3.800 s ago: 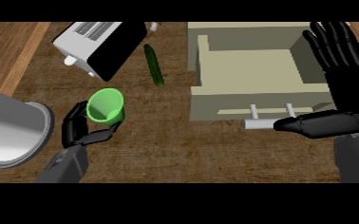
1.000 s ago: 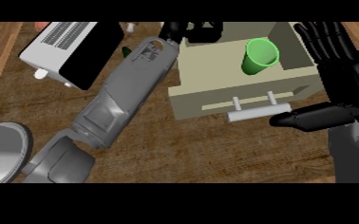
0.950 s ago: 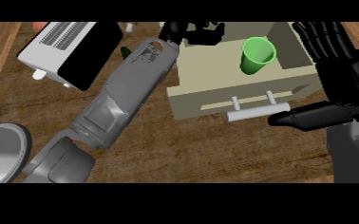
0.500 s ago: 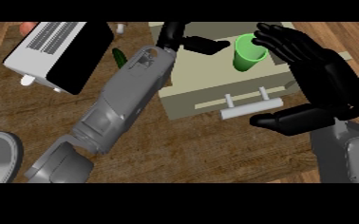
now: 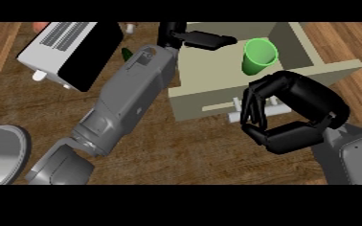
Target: Pick up the cup, place it into the drawer and close the drawer
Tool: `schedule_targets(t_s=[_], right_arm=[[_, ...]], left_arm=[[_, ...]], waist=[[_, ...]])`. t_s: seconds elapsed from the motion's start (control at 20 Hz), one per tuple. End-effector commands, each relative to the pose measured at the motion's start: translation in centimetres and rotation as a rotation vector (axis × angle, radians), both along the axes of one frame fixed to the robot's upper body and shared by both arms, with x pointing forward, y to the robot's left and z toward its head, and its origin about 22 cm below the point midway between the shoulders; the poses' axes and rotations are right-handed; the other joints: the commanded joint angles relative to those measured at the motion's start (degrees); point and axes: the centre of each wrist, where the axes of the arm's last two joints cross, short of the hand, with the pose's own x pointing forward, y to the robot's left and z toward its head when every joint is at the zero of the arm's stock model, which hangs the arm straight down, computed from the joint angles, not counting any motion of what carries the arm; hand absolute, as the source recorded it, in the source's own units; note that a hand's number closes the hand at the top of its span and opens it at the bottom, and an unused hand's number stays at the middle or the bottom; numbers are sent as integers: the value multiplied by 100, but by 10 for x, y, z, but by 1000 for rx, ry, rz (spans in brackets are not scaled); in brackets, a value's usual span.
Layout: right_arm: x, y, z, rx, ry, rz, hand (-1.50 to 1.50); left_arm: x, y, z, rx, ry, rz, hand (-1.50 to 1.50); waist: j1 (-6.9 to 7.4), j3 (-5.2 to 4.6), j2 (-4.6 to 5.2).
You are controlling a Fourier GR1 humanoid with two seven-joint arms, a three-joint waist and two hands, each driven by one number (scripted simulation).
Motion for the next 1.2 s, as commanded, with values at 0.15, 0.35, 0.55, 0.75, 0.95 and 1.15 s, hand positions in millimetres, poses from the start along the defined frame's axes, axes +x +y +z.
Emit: schedule_targets(t_s=[0.15,0.35,0.55,0.75,0.95,1.15], right_arm=[[-23,-3,-14,-350,-48,-92,-150],[-23,2,-36,-458,-98,-178,-150],[-6,16,-90,-555,-64,-211,-150],[8,10,-137,-651,6,-173,-150],[33,-5,-164,-736,32,-207,150],[59,-1,-176,-688,17,-284,150]], left_arm=[[2,4,-5,-42,2,56,-150],[-2,14,-24,-111,3,63,-150],[-1,7,-11,-130,-8,48,-150],[-9,19,-34,-168,11,26,-150],[-7,54,-46,-170,1,55,-150],[-16,62,-61,-184,19,48,-150]], waist=[[489,6,-121],[688,7,-131],[899,11,-133],[1130,12,-148],[1320,16,-124],[1462,23,-125]])
